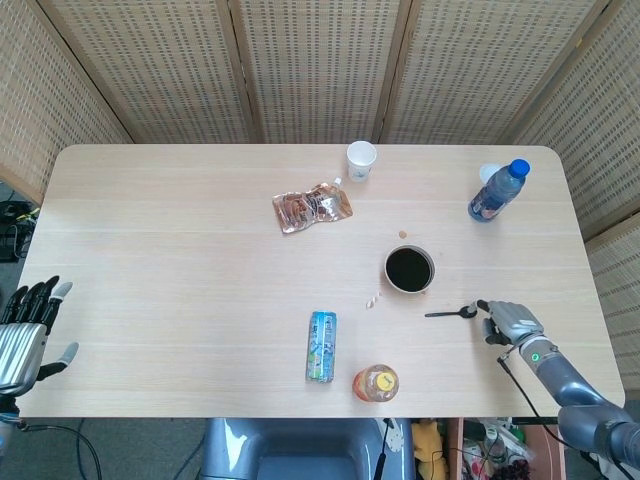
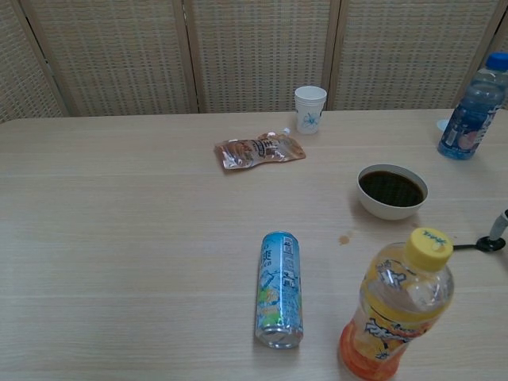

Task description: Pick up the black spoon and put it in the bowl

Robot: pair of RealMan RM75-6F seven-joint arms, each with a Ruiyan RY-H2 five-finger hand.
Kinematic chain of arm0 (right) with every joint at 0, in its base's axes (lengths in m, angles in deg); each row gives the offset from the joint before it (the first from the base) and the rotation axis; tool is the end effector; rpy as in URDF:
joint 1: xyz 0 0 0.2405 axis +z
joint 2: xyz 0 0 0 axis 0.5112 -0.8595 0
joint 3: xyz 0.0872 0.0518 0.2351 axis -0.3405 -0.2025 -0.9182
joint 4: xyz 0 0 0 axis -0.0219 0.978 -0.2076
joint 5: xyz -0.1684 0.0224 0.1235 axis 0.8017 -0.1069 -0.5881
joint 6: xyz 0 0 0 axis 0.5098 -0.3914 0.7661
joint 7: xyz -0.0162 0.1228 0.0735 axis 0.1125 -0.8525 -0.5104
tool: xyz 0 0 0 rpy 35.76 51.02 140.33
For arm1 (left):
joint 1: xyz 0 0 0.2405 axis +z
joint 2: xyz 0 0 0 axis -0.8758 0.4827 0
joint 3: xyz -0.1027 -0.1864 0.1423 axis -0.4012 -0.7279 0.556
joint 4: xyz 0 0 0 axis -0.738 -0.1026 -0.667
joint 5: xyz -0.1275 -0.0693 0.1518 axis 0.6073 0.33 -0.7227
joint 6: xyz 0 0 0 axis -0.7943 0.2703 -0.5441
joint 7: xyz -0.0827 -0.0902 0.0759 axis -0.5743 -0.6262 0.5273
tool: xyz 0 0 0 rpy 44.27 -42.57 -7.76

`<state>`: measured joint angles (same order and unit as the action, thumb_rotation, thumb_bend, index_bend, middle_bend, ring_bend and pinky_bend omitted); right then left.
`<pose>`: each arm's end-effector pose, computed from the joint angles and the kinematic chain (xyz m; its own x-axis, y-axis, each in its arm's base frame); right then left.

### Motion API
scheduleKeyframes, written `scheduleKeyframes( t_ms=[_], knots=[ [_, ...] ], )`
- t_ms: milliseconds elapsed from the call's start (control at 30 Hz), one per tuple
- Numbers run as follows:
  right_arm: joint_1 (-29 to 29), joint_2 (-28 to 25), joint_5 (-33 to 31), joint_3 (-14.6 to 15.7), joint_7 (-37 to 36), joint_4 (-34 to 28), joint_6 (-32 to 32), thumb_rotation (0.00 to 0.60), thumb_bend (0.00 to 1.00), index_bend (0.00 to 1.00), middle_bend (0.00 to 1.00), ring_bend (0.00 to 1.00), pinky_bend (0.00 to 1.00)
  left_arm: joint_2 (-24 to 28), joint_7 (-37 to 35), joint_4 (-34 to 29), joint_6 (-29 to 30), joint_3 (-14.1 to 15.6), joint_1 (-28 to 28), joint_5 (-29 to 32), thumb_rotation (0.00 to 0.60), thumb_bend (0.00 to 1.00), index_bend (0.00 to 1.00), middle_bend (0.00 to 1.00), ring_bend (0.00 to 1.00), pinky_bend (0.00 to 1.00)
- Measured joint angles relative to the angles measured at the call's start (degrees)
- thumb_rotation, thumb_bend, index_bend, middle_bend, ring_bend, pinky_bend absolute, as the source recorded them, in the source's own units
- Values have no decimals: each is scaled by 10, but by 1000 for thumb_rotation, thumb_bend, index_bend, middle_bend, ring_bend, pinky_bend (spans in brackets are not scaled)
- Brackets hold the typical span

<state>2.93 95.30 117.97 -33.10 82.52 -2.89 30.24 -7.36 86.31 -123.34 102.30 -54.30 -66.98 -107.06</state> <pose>-0.3331 -0.3102 0.0571 0.2606 -0.6503 0.7136 -0.9223 0.0509 0.3831 -0.3069 0.1776 0.1459 0.4952 0.0906 0.8640 0.8680 -0.0103 -0.4964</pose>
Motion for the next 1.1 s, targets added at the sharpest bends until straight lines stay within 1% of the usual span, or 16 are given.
scheduleKeyframes(
  t_ms=[233, 300, 367, 400, 467, 500, 667, 733, 900, 1100],
  knots=[
    [3, -3, 0, -2, 14, -18, -12, 600, 978, 264, 930, 994, 1000, -1, -5, 4, 0, 1, 1, 0, 600, 323, 0, 0, 0, 0],
    [3, -1, -1, -3, 17, -20, -17, 600, 869, 289, 914, 994, 1000, -1, -7, 5, 1, 2, 2, 0, 600, 323, 0, 0, 0, 0],
    [2, 1, 1, -4, 21, -21, -27, 600, 622, 364, 898, 994, 1000, -1, -9, 7, 1, 2, 2, 1, 600, 323, 0, 0, 0, 0],
    [1, 3, 2, -5, 23, -21, -34, 600, 514, 402, 891, 994, 1000, -1, -11, 9, 2, 2, 3, 1, 600, 323, 0, 0, 0, 0],
    [-3, 9, 5, -8, 30, -21, -59, 600, 409, 451, 878, 994, 1000, -1, -14, 12, 2, 2, 4, 2, 600, 323, 0, 0, 0, 0],
    [-5, 11, 7, -9, 34, -21, -72, 600, 387, 473, 872, 994, 1000, -2, -16, 13, 2, 2, 4, 2, 600, 323, 0, 0, 0, 0],
    [-19, 33, 12, -21, 56, -25, -146, 600, 382, 516, 895, 993, 1000, -3, -22, 18, 2, 3, 5, 2, 600, 323, 0, 0, 0, 0],
    [-23, 42, 12, -25, 71, -27, -162, 600, 383, 521, 906, 993, 1000, -4, -25, 21, 3, 3, 5, 1, 600, 323, 0, 0, 0, 0],
    [-25, 61, 6, -32, 94, -31, -174, 600, 386, 526, 924, 994, 1000, -4, -31, 26, 5, 3, 7, 1, 600, 323, 0, 0, 0, 0],
    [-20, 86, -2, -35, 117, -27, -176, 600, 528, 526, 953, 1000, 1000, -4, -39, 33, 6, 4, 10, 1, 600, 323, 0, 0, 0, 0]
  ],
)
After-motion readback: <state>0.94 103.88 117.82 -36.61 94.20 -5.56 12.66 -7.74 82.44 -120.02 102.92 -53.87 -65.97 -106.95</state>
